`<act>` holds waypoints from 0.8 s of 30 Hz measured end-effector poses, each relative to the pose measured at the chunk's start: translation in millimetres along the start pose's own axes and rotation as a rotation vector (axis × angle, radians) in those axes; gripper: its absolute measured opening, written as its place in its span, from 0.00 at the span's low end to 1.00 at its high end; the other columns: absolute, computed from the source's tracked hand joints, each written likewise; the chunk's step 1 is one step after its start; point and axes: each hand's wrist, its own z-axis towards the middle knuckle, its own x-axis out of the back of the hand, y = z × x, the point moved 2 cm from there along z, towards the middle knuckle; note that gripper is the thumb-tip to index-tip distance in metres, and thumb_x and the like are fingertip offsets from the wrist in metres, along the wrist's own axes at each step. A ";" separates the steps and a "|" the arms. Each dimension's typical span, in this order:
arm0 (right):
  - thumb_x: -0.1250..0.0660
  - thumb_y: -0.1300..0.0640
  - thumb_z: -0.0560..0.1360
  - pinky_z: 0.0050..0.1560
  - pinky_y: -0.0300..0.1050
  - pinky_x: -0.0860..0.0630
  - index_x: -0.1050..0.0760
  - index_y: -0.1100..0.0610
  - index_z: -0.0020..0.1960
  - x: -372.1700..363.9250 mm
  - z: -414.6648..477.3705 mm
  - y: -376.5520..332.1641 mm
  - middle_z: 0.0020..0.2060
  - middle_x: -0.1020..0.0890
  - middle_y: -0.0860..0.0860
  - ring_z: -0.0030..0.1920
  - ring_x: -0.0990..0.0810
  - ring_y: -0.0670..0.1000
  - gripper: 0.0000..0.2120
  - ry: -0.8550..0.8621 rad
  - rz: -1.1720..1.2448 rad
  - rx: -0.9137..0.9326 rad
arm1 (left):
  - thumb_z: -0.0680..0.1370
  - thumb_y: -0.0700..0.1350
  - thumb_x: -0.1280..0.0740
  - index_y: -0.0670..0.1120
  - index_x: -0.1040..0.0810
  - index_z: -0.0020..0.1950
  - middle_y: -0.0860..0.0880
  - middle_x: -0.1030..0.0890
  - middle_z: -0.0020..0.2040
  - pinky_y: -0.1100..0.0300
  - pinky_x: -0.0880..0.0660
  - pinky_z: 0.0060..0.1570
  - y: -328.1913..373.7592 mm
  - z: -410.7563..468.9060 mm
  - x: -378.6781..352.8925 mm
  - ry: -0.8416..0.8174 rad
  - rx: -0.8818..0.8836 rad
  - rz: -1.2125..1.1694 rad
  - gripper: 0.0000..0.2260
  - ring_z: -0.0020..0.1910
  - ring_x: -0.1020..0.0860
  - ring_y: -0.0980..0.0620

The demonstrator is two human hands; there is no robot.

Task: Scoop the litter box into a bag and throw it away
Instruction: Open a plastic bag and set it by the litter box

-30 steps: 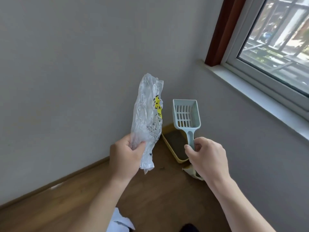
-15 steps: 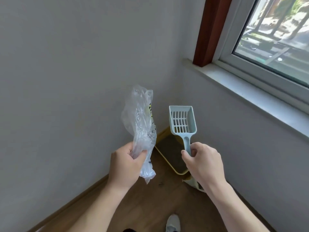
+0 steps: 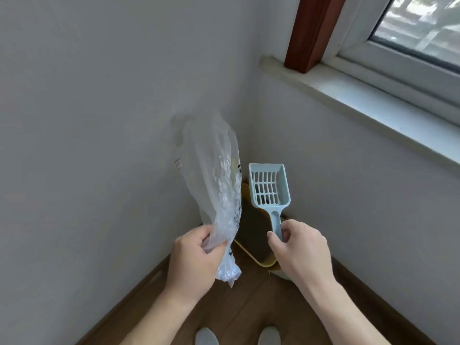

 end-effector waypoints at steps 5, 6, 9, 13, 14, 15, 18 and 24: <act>0.31 0.44 0.74 0.33 0.39 0.19 0.23 0.49 0.43 -76.7 37.7 43.7 0.32 0.22 0.41 0.29 0.22 0.45 0.09 -0.016 0.000 -0.056 | 0.73 0.41 0.25 0.55 0.20 0.38 0.63 0.21 0.31 0.75 0.31 0.32 -84.8 30.2 -56.0 -0.051 0.023 0.058 0.10 0.34 0.22 0.62; 0.31 0.44 0.74 0.34 0.38 0.20 0.23 0.48 0.43 -93.6 44.4 55.2 0.33 0.22 0.41 0.29 0.22 0.45 0.08 -0.020 0.007 -0.067 | 0.73 0.41 0.25 0.53 0.18 0.39 0.63 0.20 0.32 0.74 0.31 0.32 -103.8 36.3 -68.2 -0.051 0.028 0.061 0.08 0.34 0.21 0.62; 0.31 0.44 0.75 0.30 0.33 0.26 0.24 0.48 0.46 -146.6 64.2 93.0 0.35 0.22 0.41 0.30 0.23 0.43 0.08 -0.043 0.016 -0.071 | 0.73 0.42 0.25 0.50 0.14 0.46 0.60 0.17 0.37 0.70 0.27 0.36 -166.4 52.8 -106.1 -0.056 0.045 0.071 0.04 0.38 0.18 0.58; 0.33 0.43 0.76 0.29 0.32 0.31 0.24 0.47 0.48 -224.1 91.3 142.4 0.35 0.22 0.42 0.31 0.24 0.42 0.09 -0.079 0.016 -0.074 | 0.74 0.40 0.26 0.51 0.14 0.47 0.59 0.16 0.37 0.65 0.24 0.36 -252.3 72.9 -156.4 -0.075 0.056 0.065 0.06 0.39 0.17 0.56; 0.33 0.42 0.76 0.29 0.34 0.28 0.24 0.47 0.47 -244.6 97.9 153.6 0.34 0.22 0.42 0.31 0.23 0.42 0.09 -0.078 0.021 -0.083 | 0.74 0.40 0.26 0.51 0.14 0.46 0.59 0.17 0.36 0.65 0.25 0.36 -270.4 78.3 -168.4 -0.095 0.043 0.068 0.06 0.38 0.18 0.56; 0.32 0.42 0.75 0.29 0.36 0.25 0.24 0.47 0.46 -265.8 104.6 165.3 0.33 0.22 0.43 0.30 0.22 0.42 0.09 -0.074 0.024 -0.096 | 0.74 0.40 0.27 0.51 0.15 0.45 0.59 0.17 0.35 0.67 0.26 0.35 -288.9 83.7 -181.1 -0.122 0.026 0.077 0.06 0.36 0.19 0.58; 0.32 0.43 0.75 0.30 0.41 0.22 0.25 0.48 0.42 -327.9 125.5 200.5 0.31 0.22 0.44 0.30 0.22 0.43 0.10 -0.070 0.023 -0.132 | 0.75 0.41 0.27 0.53 0.15 0.44 0.57 0.17 0.33 0.69 0.30 0.33 -340.4 100.4 -216.8 -0.195 0.011 0.079 0.06 0.34 0.20 0.59; 0.32 0.43 0.74 0.36 0.46 0.20 0.25 0.48 0.41 -435.5 155.7 268.2 0.32 0.20 0.45 0.33 0.21 0.43 0.10 -0.072 0.036 -0.227 | 0.76 0.43 0.28 0.56 0.18 0.42 0.59 0.20 0.31 0.69 0.31 0.31 -429.8 121.1 -280.3 -0.307 -0.103 0.201 0.07 0.33 0.22 0.61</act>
